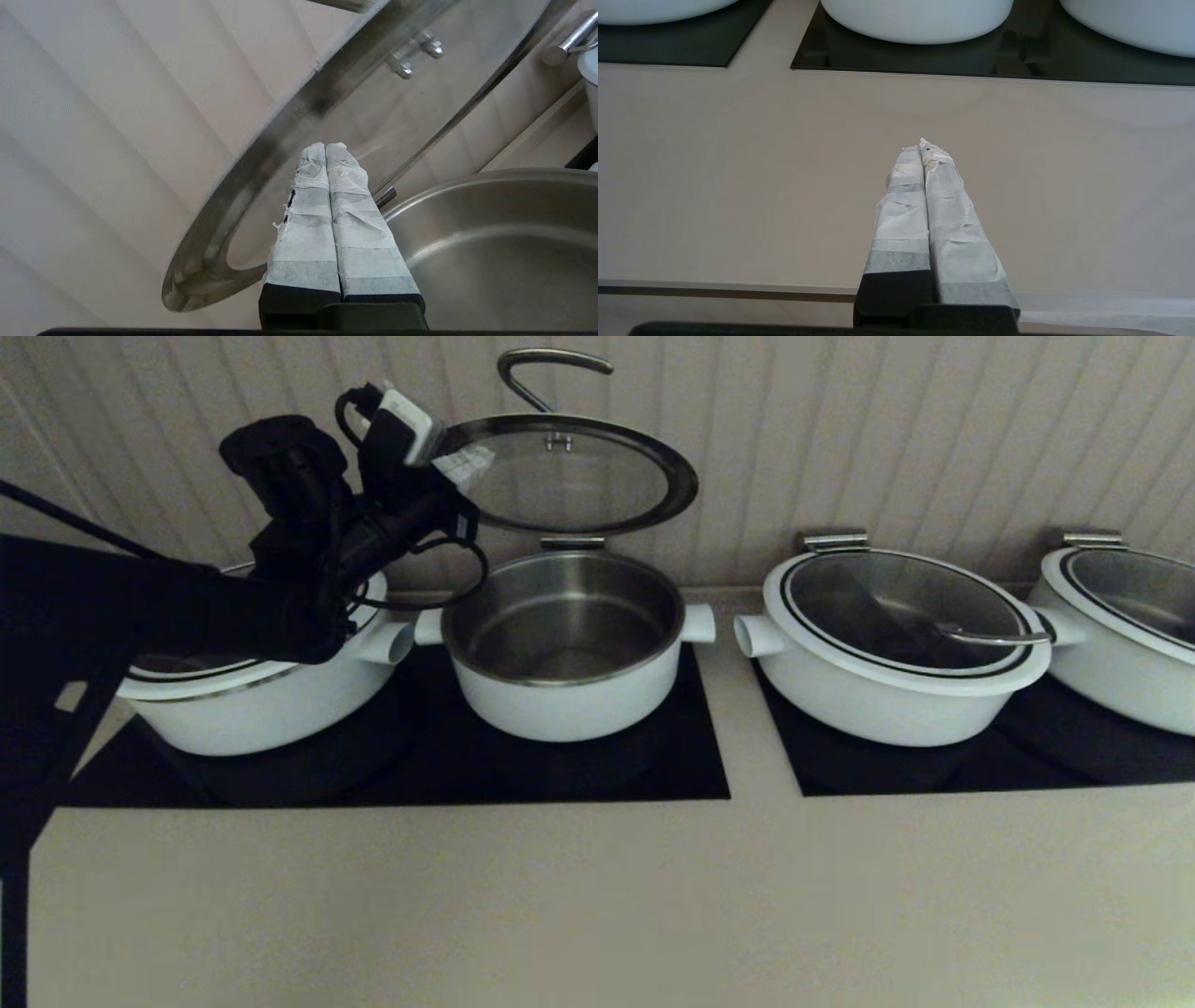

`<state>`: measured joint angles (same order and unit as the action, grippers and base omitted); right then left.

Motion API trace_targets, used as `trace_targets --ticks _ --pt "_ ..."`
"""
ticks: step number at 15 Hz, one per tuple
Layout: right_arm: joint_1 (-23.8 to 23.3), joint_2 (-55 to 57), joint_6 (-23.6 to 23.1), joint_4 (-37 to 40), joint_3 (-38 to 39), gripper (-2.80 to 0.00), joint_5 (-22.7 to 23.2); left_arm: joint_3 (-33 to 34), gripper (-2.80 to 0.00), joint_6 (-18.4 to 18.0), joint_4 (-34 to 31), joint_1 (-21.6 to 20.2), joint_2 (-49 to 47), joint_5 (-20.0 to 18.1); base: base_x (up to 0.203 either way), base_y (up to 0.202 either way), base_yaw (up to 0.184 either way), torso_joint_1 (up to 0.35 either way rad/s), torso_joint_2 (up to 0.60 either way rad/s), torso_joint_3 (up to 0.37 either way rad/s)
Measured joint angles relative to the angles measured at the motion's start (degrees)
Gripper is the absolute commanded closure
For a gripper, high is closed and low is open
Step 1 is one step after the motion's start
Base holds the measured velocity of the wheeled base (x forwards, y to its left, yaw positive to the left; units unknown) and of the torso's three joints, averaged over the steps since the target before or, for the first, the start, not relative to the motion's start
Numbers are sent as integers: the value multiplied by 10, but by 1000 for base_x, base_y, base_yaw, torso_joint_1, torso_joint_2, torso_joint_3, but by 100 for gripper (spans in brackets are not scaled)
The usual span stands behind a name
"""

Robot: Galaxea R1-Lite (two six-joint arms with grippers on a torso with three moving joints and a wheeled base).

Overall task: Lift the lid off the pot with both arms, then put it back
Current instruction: Close the pot lid

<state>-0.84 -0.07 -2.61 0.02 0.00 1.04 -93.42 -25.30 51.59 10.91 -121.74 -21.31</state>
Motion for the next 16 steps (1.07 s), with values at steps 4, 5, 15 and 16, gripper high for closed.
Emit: trace_targets --ticks 4,5,15,16 --pt "0 0 0 0 0 0 0 -3 0 0 -1 -1 0 0 0 0 0 0 0 0" --pt "0 0 0 0 0 0 0 -3 0 0 -2 -1 0 0 0 0 0 0 0 0" --pt "0 0 0 0 0 0 0 232 0 -2 -16 -2 129 1 0 0 0 0 0 0" --pt "0 0 0 0 0 0 0 260 0 -2 -17 -6 152 0 0 0 0 0 0 0"
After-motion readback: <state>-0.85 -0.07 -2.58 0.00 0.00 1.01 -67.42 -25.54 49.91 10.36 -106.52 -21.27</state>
